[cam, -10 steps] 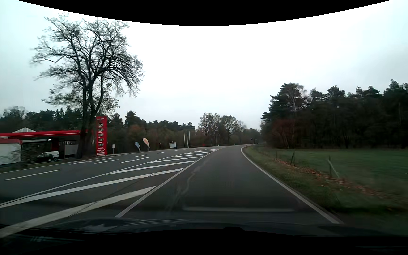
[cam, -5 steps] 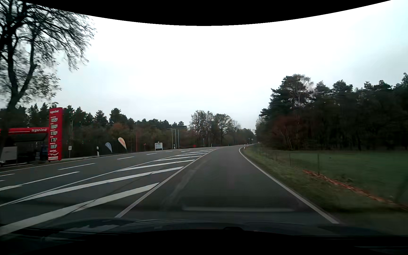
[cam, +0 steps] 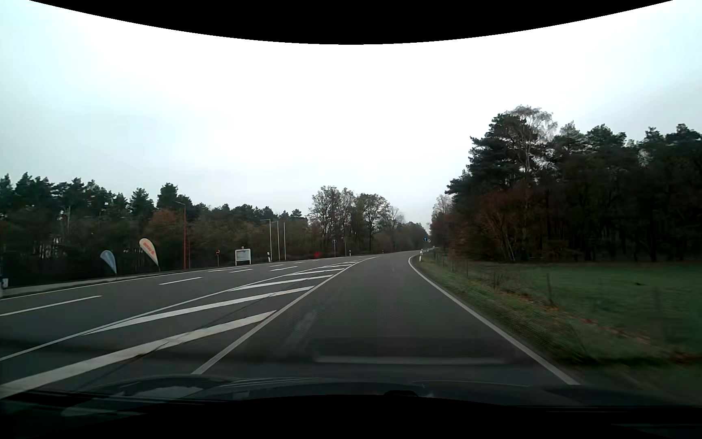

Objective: Follow the waypoints while adhering to traffic rules and regulations

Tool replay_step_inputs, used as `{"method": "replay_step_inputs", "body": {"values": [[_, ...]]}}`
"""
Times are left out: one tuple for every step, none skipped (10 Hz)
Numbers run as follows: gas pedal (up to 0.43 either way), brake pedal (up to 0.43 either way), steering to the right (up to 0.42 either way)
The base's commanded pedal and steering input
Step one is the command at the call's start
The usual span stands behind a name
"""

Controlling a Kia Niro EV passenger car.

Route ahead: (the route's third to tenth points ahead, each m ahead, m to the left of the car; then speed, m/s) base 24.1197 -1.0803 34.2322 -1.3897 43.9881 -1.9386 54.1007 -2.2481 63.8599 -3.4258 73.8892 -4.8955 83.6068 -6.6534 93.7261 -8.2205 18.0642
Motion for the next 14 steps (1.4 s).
{"method": "replay_step_inputs", "body": {"values": [[0.197,0.000,0.016],[0.197,0.000,0.016],[0.197,0.000,0.015],[0.197,0.000,0.015],[0.197,0.000,0.015],[0.197,0.000,0.015],[0.197,0.000,0.014],[0.197,0.000,0.014],[0.197,0.000,0.014],[0.197,0.000,0.014],[0.197,0.000,0.014],[0.197,0.000,0.014],[0.209,0.000,0.014],[0.209,0.000,0.014]]}}
